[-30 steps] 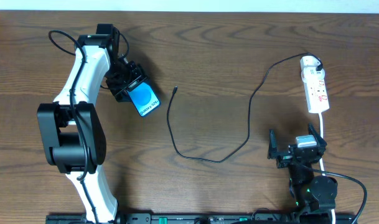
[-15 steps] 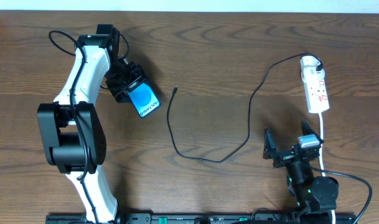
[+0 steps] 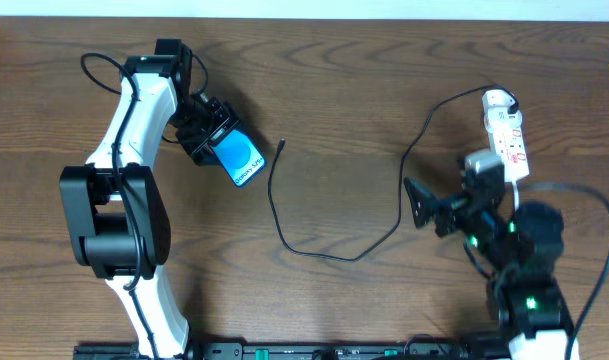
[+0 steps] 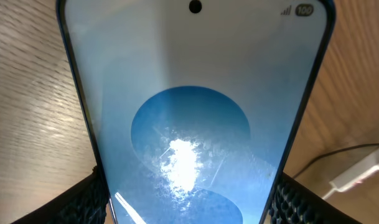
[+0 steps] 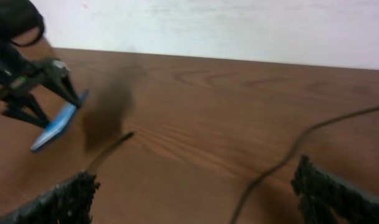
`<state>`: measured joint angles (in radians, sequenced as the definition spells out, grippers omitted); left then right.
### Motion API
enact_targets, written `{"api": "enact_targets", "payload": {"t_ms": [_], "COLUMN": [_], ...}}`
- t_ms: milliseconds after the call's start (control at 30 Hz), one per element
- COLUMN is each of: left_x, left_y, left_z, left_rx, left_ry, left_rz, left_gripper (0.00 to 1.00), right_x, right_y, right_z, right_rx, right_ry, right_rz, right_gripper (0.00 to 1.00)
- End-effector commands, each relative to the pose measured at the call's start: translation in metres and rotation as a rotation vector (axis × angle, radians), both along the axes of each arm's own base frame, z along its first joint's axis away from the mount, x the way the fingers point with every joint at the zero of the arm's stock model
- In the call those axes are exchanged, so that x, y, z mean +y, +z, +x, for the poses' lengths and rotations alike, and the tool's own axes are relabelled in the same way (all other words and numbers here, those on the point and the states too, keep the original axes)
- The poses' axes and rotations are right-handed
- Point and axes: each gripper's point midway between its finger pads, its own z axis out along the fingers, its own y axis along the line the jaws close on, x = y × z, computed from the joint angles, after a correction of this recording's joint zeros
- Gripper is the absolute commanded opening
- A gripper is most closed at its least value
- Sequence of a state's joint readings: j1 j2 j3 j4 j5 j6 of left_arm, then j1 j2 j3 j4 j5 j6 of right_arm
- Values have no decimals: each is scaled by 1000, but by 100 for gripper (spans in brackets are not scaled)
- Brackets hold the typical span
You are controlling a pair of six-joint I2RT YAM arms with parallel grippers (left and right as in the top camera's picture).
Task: Plug charger to phone and switch on socket
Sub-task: 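Move the right gripper toward the phone held by the left gripper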
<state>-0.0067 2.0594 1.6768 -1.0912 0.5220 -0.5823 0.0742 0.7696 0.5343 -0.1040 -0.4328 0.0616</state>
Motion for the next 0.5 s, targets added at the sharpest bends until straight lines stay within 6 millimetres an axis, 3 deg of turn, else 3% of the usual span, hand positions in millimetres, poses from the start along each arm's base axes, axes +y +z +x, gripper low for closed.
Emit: {"api": "enact_targets", "payload": {"t_ms": [0, 133, 267, 400, 467], "left_x": [-7, -10, -10, -10, -10], "left_y": [10, 12, 13, 12, 12], "left_z": [4, 9, 10, 10, 10], "left_rx": [27, 49, 88, 118, 129], "left_ry": [93, 170, 246, 301, 320], "left_rz": [-61, -87, -89, -90, -91], "left_gripper": [59, 59, 60, 60, 60], "right_x": [26, 48, 59, 56, 57], "right_y": [16, 18, 7, -23, -38], "right_z": [13, 32, 51, 81, 87], "right_rx": [88, 178, 298, 483, 625], "right_ry": [129, 262, 260, 63, -32], "right_rz": [105, 176, 263, 434, 573], "right_gripper": [99, 99, 99, 99, 99]}}
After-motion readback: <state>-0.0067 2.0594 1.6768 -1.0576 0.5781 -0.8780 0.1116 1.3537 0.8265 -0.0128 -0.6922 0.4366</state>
